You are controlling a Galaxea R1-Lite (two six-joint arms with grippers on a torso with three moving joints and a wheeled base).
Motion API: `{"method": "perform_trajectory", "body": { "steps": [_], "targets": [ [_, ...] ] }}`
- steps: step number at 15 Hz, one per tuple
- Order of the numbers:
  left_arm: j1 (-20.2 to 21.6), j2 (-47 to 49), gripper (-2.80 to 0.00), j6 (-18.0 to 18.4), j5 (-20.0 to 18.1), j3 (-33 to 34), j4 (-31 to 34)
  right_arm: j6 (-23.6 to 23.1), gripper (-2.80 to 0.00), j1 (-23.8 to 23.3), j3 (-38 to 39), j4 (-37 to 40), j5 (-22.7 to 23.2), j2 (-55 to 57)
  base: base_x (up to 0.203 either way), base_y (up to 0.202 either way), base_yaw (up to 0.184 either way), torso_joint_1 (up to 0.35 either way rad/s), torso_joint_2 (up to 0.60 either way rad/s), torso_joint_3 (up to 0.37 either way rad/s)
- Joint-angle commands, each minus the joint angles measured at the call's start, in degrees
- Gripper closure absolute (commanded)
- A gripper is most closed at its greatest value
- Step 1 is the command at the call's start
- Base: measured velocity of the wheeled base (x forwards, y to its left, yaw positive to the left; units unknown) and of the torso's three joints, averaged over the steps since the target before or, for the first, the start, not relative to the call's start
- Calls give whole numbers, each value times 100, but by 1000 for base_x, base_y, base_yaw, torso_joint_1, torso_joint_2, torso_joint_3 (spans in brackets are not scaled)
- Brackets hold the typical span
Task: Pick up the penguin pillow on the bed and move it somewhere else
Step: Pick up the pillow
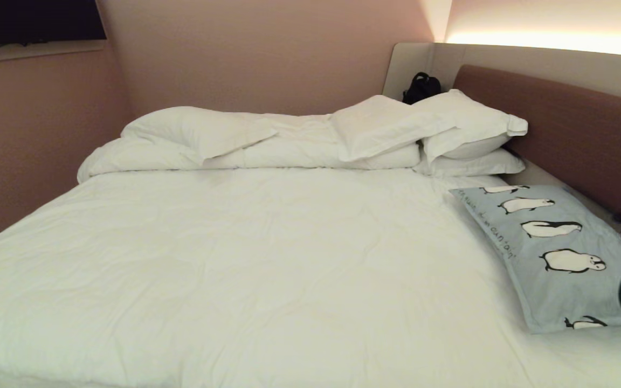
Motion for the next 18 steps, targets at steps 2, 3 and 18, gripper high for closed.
{"method": "perform_trajectory", "body": {
  "steps": [2, 3, 18],
  "targets": [
    [1, -2, 0, -4, 2, 0, -5, 232, 0, -145, -946, -483, -350, 1654, 0, 0, 0, 0, 0, 0],
    [1, -2, 0, -4, 2, 0, -5, 313, 0, -188, -1275, -489, -419, 2100, 0, 0, 0, 0, 0, 0],
    [1, -2, 0, -4, 2, 0, -5, -104, 0, -1759, -4548, -554, 97, 5582, 0, 0, 0, 0, 0, 0]
  ]
}}
